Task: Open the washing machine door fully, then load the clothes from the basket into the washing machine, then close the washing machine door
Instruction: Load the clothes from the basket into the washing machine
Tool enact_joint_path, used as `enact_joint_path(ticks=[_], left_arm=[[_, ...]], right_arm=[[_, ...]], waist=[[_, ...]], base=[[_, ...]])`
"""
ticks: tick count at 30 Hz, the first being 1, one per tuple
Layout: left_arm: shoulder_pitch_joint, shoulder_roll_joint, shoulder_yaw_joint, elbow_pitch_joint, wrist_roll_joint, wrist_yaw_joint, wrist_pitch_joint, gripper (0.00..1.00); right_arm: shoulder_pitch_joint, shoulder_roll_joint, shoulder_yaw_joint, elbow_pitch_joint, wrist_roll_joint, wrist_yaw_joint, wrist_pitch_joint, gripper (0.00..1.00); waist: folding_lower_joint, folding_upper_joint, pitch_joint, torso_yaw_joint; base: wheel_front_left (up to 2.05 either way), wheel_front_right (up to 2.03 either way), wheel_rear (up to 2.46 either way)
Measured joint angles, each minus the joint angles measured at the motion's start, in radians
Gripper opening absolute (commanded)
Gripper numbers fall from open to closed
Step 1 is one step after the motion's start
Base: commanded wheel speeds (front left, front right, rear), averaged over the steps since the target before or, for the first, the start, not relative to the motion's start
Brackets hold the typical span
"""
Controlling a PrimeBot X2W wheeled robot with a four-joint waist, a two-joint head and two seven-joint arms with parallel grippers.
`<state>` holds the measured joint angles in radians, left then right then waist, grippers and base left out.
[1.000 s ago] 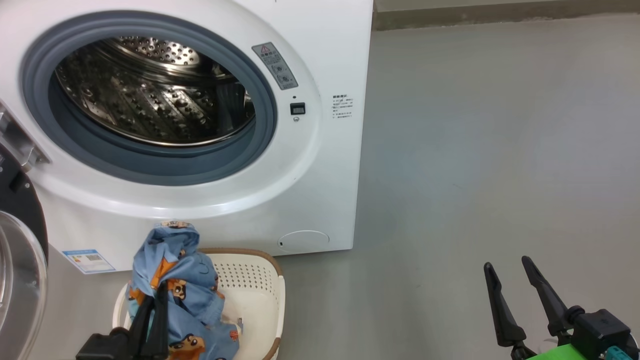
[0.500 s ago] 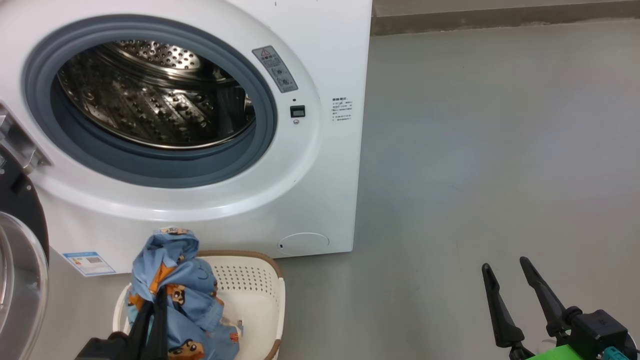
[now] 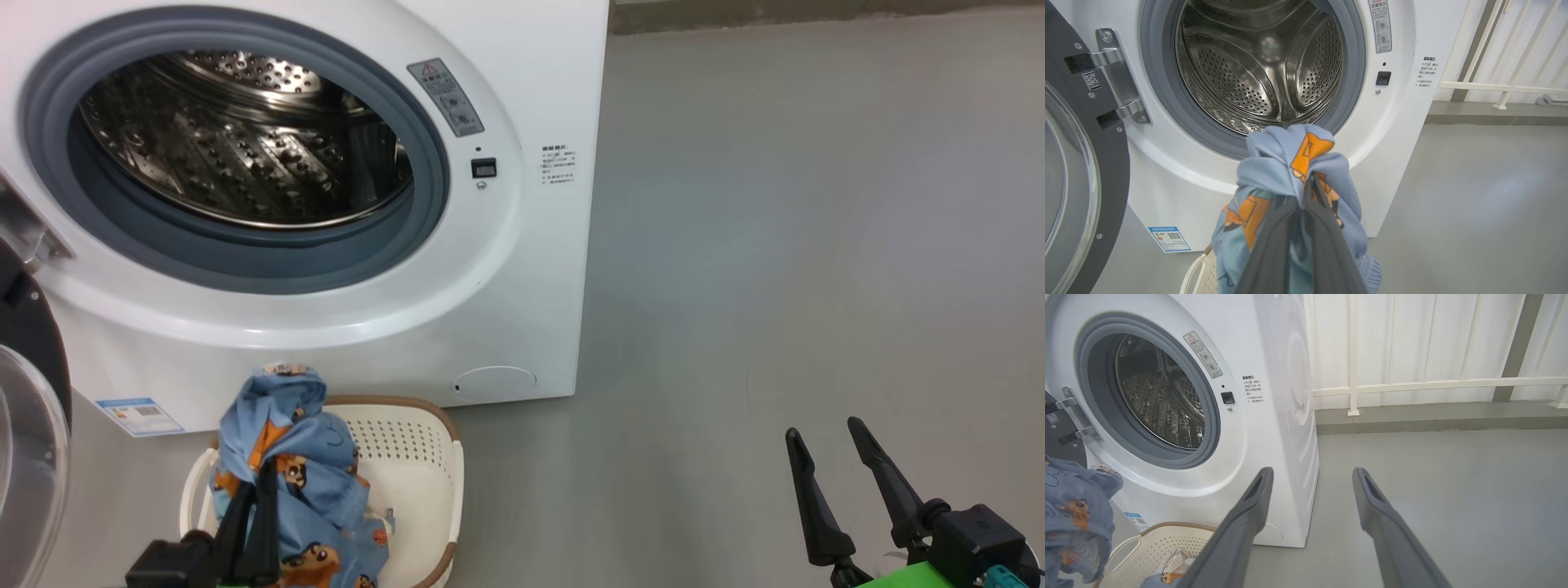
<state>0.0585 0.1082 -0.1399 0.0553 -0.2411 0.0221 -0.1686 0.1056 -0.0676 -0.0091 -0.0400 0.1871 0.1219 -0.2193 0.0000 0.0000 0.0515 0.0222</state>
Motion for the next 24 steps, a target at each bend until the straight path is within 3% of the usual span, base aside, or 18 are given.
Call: enact_joint_path(ticks=[10,24], left_arm=[[-0.130,-0.005,-0.012,0.096,-0.007,0.000,-0.002,0.00],[-0.525,-0.006,0.015,0.379,-0.056,-0.046,-0.018,0.00]], right_arm=[[-0.010,-0.008,0.001,-0.022,0.001,0.000,0.002,1.00],[-0.144,-0.058,0.000,-0.047,0.035,0.000,-0.009,1.00]], waist=[[0.0000,0.0000,0.070,-0.005],[0.0002,0.0000,0.271,-0.013]], base=[[0.00,0.00,0.00],[0.00,0.00,0.00]])
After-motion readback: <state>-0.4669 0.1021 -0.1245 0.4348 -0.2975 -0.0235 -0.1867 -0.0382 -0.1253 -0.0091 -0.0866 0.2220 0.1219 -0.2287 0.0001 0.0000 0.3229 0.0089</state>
